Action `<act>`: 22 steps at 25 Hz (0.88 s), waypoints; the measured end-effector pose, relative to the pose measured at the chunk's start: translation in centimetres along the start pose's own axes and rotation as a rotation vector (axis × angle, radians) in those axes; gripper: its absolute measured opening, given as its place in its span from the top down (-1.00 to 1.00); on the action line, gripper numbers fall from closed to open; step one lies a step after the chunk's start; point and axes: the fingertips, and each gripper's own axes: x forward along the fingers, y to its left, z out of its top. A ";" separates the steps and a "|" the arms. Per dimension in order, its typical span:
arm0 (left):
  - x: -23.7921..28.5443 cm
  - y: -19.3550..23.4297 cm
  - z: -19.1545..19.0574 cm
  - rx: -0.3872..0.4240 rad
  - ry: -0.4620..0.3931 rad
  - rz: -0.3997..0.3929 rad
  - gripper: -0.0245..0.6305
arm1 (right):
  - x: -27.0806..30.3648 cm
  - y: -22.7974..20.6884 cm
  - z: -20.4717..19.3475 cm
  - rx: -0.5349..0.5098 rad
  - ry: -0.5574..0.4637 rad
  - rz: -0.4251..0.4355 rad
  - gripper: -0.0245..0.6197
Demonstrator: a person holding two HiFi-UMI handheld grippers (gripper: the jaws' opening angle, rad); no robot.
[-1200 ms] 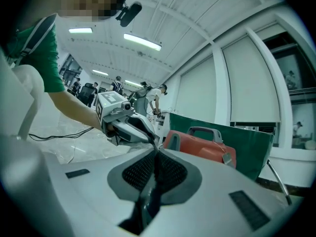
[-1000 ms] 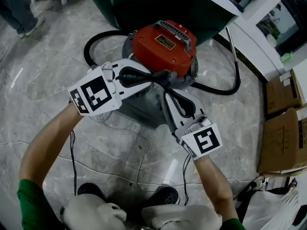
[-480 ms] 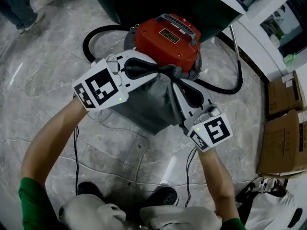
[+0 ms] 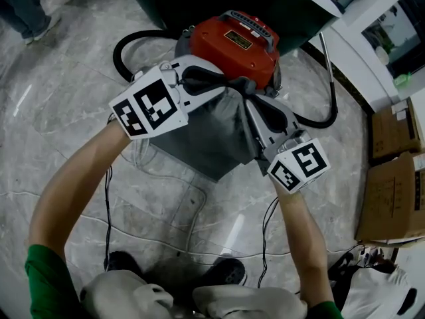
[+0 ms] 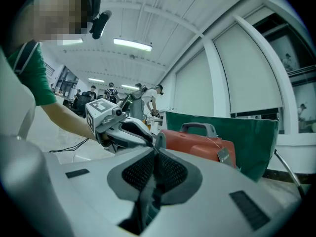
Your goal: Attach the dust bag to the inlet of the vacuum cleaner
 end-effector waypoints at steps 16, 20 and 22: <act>-1.4 -0.7 1.1 0.024 -0.002 0.083 0.79 | -0.8 1.3 0.8 0.066 0.005 -0.076 0.83; -1.6 -0.9 0.9 0.025 0.002 0.094 0.79 | -1.1 1.4 1.0 0.050 0.012 -0.093 0.83; -1.8 -1.0 0.9 0.038 0.006 0.103 0.79 | -1.3 1.5 0.9 0.045 0.013 -0.097 0.83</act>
